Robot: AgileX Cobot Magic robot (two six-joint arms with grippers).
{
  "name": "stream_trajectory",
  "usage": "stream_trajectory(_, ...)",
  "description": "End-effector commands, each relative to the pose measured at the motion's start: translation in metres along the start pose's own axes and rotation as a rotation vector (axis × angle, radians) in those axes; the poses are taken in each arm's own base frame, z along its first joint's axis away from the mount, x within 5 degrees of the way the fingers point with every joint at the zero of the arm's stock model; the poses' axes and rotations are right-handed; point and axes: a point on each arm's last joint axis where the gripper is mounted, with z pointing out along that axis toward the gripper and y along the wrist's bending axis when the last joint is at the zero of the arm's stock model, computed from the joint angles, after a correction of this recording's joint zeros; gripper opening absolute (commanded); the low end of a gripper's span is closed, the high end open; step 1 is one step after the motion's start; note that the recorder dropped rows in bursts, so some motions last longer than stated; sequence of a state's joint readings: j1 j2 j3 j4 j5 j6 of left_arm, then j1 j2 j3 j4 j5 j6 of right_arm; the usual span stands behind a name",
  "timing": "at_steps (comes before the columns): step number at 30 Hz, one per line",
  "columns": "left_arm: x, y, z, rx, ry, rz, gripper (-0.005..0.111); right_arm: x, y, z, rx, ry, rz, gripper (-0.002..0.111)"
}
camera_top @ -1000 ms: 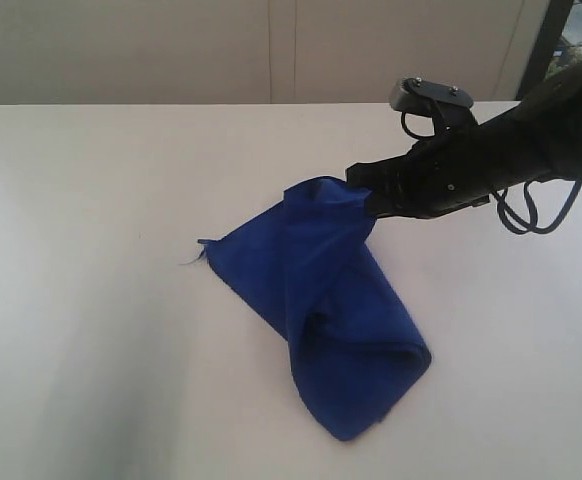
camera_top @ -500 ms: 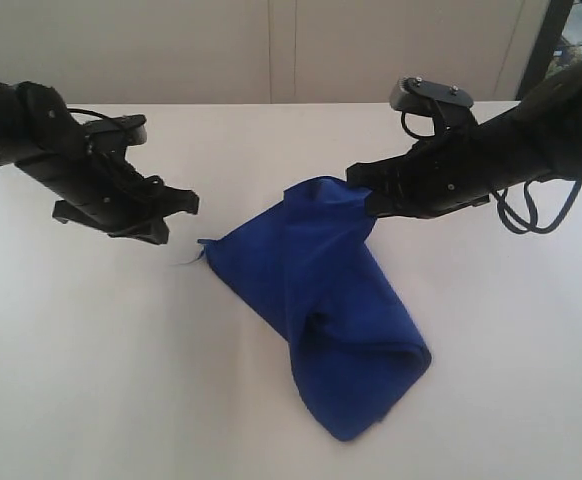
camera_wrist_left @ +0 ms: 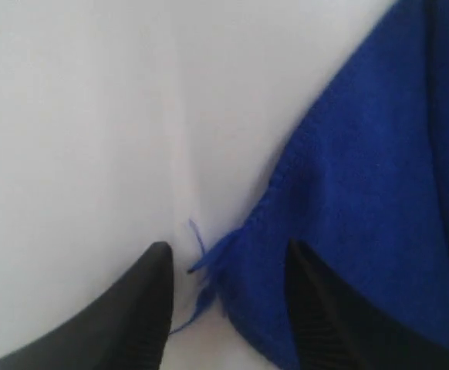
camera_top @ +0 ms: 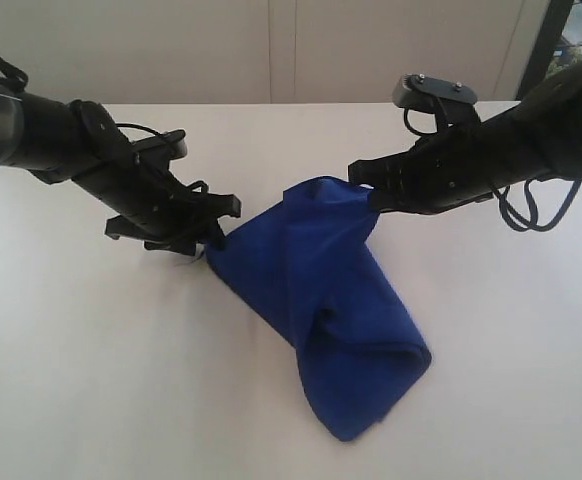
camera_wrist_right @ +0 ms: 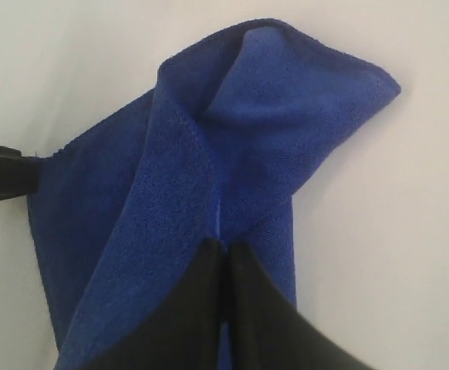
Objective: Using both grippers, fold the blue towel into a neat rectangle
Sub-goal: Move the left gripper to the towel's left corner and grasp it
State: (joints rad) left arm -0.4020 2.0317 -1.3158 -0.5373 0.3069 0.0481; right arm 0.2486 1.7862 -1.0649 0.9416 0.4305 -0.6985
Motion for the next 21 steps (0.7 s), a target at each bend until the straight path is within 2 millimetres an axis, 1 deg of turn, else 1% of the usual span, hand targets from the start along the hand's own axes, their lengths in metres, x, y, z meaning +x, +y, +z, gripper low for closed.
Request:
stream_trajectory(1,0.009,-0.002,0.016,0.009,0.055,-0.014,0.051,-0.003,0.001,-0.003,0.007,-0.021,-0.006,0.000)
stream_trajectory(4,0.011,-0.003,0.018,0.015,0.067,-0.019,0.048,-0.004,0.000,-0.003,0.010,-0.026,-0.006,0.000)
stream_trajectory(6,0.012,-0.003,0.018,0.016,0.075,-0.015,0.040,-0.004,0.000,-0.003,0.011,-0.027,-0.006,0.000)
stream_trajectory(12,0.014,-0.003,0.018,0.016,0.099,0.031,0.004,-0.004,0.000,-0.003,0.011,-0.027,-0.006,0.000)
stream_trajectory(13,0.014,-0.003,0.018,0.017,0.101,0.043,0.000,-0.004,0.000,-0.003,0.011,-0.027,-0.006,0.000)
stream_trajectory(17,0.013,-0.003,0.015,0.017,0.093,0.052,0.000,-0.004,0.000,-0.003,0.011,-0.027,-0.006,0.000)
stream_trajectory(19,0.010,-0.004,0.006,0.015,0.082,0.116,0.000,-0.005,0.000,-0.004,0.018,-0.037,-0.007,0.000)
stream_trajectory(21,0.005,-0.005,-0.010,0.010,0.067,0.185,0.000,-0.007,0.001,-0.008,0.021,-0.054,-0.011,0.000)
